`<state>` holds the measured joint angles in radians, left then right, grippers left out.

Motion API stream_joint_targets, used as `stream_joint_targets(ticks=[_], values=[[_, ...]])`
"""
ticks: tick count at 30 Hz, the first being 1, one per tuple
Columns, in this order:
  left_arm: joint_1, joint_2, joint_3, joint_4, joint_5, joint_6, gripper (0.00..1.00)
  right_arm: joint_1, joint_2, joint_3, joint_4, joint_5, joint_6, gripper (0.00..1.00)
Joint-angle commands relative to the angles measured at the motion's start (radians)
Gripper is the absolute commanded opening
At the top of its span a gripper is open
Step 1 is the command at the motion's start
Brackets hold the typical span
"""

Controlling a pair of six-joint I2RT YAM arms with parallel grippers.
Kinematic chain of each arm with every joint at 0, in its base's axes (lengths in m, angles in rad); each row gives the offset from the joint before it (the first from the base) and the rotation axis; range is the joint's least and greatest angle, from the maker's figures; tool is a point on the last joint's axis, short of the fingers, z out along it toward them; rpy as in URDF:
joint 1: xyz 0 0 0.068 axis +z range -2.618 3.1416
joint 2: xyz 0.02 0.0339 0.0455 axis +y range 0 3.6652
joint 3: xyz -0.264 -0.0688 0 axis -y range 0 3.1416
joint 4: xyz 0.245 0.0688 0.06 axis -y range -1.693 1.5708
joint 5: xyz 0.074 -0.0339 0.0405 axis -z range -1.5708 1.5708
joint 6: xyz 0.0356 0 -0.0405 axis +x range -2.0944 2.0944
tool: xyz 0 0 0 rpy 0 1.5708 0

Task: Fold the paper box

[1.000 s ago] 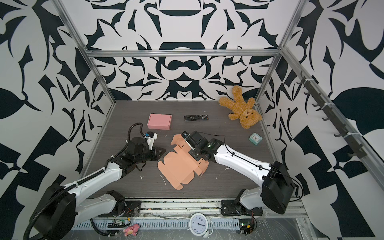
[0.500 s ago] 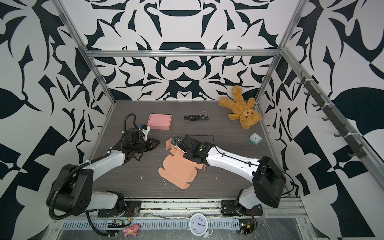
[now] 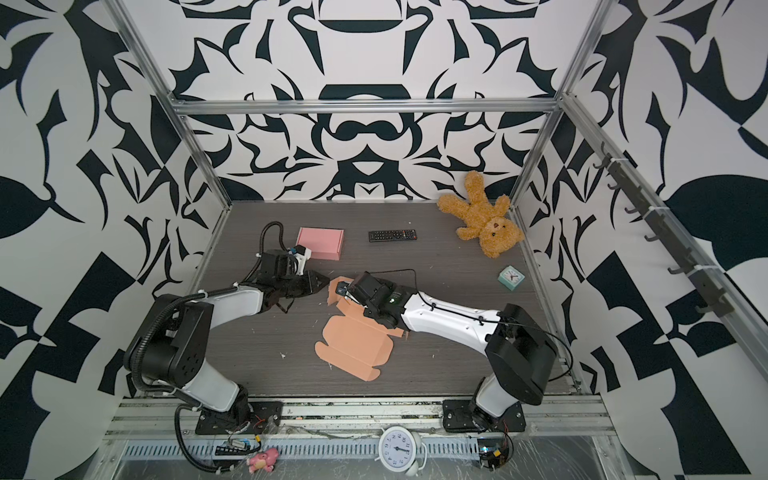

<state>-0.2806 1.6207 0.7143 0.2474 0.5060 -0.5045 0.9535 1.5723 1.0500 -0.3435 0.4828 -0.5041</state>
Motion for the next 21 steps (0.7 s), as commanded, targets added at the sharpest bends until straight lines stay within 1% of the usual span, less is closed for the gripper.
stream_joint_targets(ticks=[1, 7, 13, 17, 21], values=[[0.003, 0.027, 0.012, 0.029, 0.078, -0.006, 0.24, 0.008, 0.012, 0.021, 0.034, 0.039, -0.051, 0.0], [0.0, 0.04, -0.005, 0.032, 0.115, -0.026, 0.25, 0.008, 0.038, 0.021, 0.063, 0.055, -0.096, 0.0], [-0.006, 0.009, -0.045, 0.041, 0.141, -0.03, 0.26, 0.01, 0.048, 0.006, 0.117, 0.091, -0.144, 0.0], [-0.006, -0.031, -0.076, 0.053, 0.163, -0.044, 0.27, 0.03, 0.028, -0.039, 0.2, 0.12, -0.213, 0.0], [-0.006, -0.081, -0.107, 0.058, 0.159, -0.046, 0.27, 0.047, -0.005, -0.08, 0.265, 0.123, -0.288, 0.0]])
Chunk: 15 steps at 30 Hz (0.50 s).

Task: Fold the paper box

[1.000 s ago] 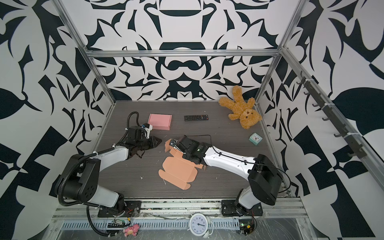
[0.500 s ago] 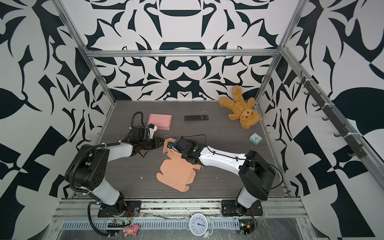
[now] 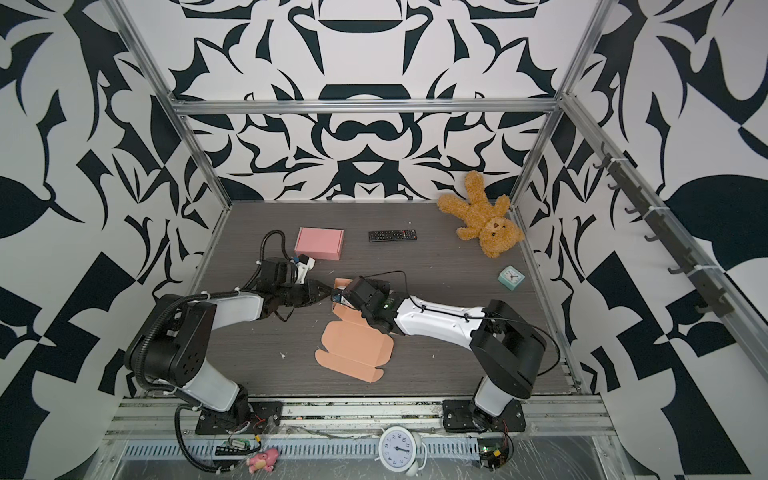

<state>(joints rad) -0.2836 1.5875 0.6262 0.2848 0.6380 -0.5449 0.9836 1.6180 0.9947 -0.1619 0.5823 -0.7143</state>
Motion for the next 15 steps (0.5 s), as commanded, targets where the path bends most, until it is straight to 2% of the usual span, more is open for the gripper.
stream_joint_targets(ticks=[1, 6, 11, 15], values=[[-0.003, -0.057, -0.024, 0.021, 0.027, -0.006, 0.27, 0.019, -0.055, -0.033, 0.094, 0.026, -0.093, 0.0], [0.008, -0.068, -0.043, 0.039, 0.0, -0.023, 0.28, 0.036, -0.067, -0.061, 0.138, 0.05, -0.153, 0.0], [0.07, -0.066, -0.075, 0.094, -0.01, -0.072, 0.27, 0.076, -0.057, -0.072, 0.177, 0.115, -0.208, 0.0], [0.093, -0.043, -0.077, 0.099, -0.032, -0.066, 0.27, 0.088, -0.049, -0.08, 0.2, 0.13, -0.239, 0.0]])
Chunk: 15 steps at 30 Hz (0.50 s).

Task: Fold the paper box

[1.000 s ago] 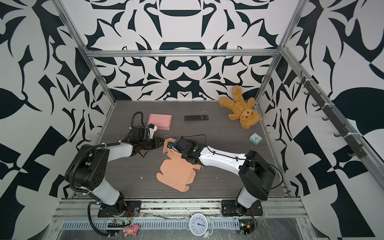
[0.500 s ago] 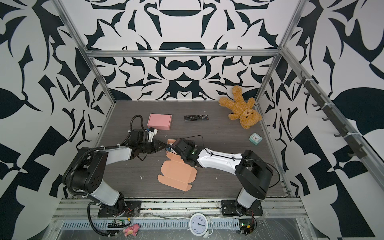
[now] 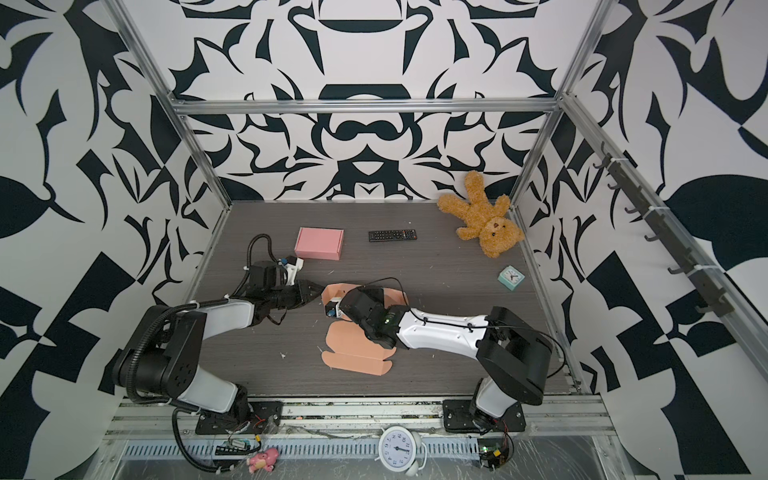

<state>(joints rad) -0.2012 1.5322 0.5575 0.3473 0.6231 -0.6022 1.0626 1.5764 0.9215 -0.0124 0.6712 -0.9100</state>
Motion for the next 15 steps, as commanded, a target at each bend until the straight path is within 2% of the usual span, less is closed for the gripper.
stream_joint_targets(ticks=[1, 15], values=[[0.011, 0.022, -0.006, 0.036, -0.021, -0.006, 0.27, 0.01, -0.003, -0.005, 0.053, 0.045, -0.048, 0.0], [-0.04, 0.091, -0.02, 0.129, 0.006, -0.01, 0.27, 0.017, 0.011, -0.007, 0.083, 0.06, -0.072, 0.0]])
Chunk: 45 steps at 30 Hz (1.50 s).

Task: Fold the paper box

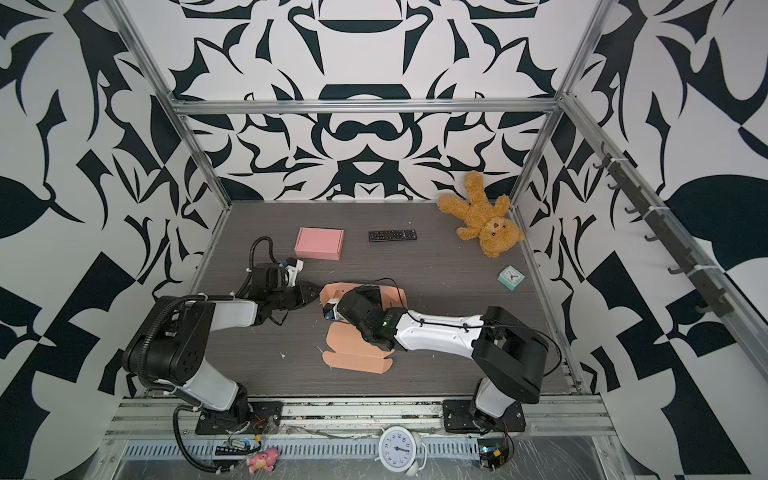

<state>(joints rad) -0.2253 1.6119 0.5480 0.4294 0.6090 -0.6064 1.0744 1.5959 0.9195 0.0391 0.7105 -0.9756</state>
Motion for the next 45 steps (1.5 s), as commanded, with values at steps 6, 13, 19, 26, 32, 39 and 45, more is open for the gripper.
stream_joint_targets(ticks=[6, 13, 19, 26, 32, 39, 45], values=[[-0.036, 0.005, -0.041, 0.102, 0.04, -0.03, 0.28, 0.006, 0.004, 0.0, 0.033, 0.032, -0.029, 0.0], [-0.063, -0.037, -0.083, 0.106, 0.068, -0.02, 0.28, 0.009, 0.019, 0.0, 0.045, 0.038, -0.042, 0.0], [-0.069, -0.092, -0.124, 0.107, 0.083, -0.011, 0.3, 0.014, 0.023, -0.013, 0.062, 0.046, -0.049, 0.0], [-0.097, -0.075, -0.128, 0.13, 0.082, -0.01, 0.3, 0.022, 0.018, -0.019, 0.067, 0.05, -0.054, 0.0], [-0.123, -0.084, -0.192, 0.294, 0.067, -0.047, 0.36, 0.023, 0.005, -0.038, 0.08, 0.043, -0.055, 0.0], [-0.147, -0.08, -0.236, 0.371, 0.029, -0.047, 0.4, 0.023, -0.006, -0.05, 0.088, 0.028, -0.056, 0.0], [-0.159, -0.072, -0.229, 0.408, 0.004, -0.031, 0.48, 0.022, -0.015, -0.063, 0.101, 0.008, -0.045, 0.0]])
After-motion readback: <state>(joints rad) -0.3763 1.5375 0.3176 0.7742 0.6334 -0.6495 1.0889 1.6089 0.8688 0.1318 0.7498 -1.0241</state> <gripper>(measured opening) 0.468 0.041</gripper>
